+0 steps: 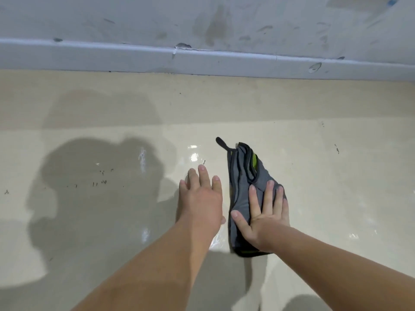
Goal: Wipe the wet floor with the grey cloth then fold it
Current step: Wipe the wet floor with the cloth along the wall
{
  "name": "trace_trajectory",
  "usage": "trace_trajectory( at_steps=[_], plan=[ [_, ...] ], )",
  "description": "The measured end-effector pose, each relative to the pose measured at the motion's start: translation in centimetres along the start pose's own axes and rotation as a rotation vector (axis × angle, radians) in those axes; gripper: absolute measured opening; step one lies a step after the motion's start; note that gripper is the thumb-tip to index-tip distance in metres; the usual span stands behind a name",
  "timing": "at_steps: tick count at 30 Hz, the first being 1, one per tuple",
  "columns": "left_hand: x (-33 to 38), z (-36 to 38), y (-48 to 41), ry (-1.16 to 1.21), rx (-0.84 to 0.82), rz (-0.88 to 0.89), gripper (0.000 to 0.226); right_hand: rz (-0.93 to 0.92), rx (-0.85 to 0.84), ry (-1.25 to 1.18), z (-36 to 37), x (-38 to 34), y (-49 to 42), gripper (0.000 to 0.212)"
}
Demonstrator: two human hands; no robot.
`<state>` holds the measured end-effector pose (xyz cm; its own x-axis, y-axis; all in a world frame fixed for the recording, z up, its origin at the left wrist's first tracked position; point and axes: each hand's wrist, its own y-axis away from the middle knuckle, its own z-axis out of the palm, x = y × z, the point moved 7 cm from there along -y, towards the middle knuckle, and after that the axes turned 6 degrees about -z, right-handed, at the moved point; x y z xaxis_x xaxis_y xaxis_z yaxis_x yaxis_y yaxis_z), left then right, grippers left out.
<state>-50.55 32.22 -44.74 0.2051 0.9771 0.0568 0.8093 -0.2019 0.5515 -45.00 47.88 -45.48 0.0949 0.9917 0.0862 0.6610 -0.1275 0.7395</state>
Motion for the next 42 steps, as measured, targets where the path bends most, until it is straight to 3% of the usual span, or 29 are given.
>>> trace_trajectory(
  at_steps=[7, 13, 19, 22, 26, 32, 36, 42],
  plan=[
    [0.0, 0.4, -0.7, -0.045, -0.087, 0.004, 0.107, -0.049, -0.117, -0.03, 0.2, 0.3, -0.2, 0.098],
    [0.1, -0.5, -0.5, -0.079, -0.11, 0.008, 0.108, -0.323, -0.153, 0.185, -2.1, 2.0, -2.4, 0.103],
    [0.8, -3.0, -0.8, -0.046, -0.178, -0.135, 0.087, -0.562, -0.042, 0.371, -8.4, 3.8, -9.1, 0.09],
    [1.8, -3.1, 0.5, -0.019, -0.276, -0.2, 0.095, -0.633, 0.044, 0.367, -11.2, 4.4, -11.5, 0.091],
    [6.7, -5.8, 2.2, -0.025, -0.131, -0.256, 0.08, -0.733, 0.129, 0.357, -12.8, 6.8, -12.8, 0.091],
    [18.8, -8.1, -2.3, 0.193, -0.055, -0.268, 0.09, -0.596, 0.267, 0.159, -14.8, 17.8, -15.8, 0.092],
    [26.0, -8.6, -7.0, 0.149, 0.004, -0.213, 0.087, -0.501, 0.325, 0.059, -16.4, 25.7, -18.7, 0.095],
    [29.9, -7.6, -9.5, 0.198, 0.023, -0.244, 0.071, -0.278, 0.514, -0.122, -14.0, 36.5, -18.5, 0.091]
  ],
)
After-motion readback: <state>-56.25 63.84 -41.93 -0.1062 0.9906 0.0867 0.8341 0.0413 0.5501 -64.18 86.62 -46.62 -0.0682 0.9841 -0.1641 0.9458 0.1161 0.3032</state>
